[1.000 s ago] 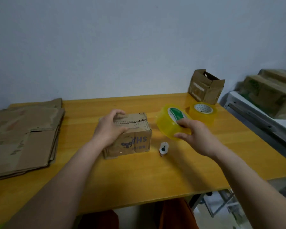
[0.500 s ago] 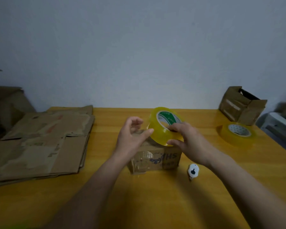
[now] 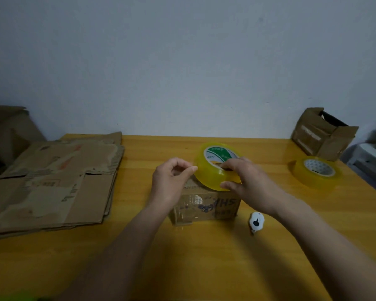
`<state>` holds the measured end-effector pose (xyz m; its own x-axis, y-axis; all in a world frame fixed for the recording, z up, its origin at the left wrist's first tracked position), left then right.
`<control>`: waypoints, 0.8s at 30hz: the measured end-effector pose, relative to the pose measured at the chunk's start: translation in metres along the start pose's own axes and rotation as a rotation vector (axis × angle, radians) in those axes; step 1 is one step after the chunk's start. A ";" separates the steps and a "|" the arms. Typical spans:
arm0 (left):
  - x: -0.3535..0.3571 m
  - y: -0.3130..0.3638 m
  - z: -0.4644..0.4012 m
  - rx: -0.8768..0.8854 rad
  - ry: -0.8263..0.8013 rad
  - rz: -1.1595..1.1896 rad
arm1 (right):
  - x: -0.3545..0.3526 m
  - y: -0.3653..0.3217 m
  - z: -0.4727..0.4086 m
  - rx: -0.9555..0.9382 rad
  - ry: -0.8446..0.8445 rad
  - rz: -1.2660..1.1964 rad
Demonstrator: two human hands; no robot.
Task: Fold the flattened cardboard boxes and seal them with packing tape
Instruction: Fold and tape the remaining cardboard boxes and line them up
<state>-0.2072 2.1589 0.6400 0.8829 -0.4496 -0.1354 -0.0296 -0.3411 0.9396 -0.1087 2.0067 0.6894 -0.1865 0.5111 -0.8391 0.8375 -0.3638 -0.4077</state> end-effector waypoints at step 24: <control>-0.001 -0.005 -0.003 -0.102 0.074 -0.098 | 0.039 0.043 -0.034 0.729 0.599 -0.960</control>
<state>-0.2063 2.1631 0.6366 0.9115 -0.3549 -0.2077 0.1025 -0.2931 0.9506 -0.0622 2.0373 0.6511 -0.1326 0.9867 0.0935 0.0059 0.0952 -0.9954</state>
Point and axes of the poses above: each hand's wrist, its own z-axis away from the middle knuckle, its own x-axis out of the palm, y = z × x, the point moved 7 cm from there along -z, towards the middle knuckle, and after that the axes turned 10 degrees about y, right-handed, at the moved point
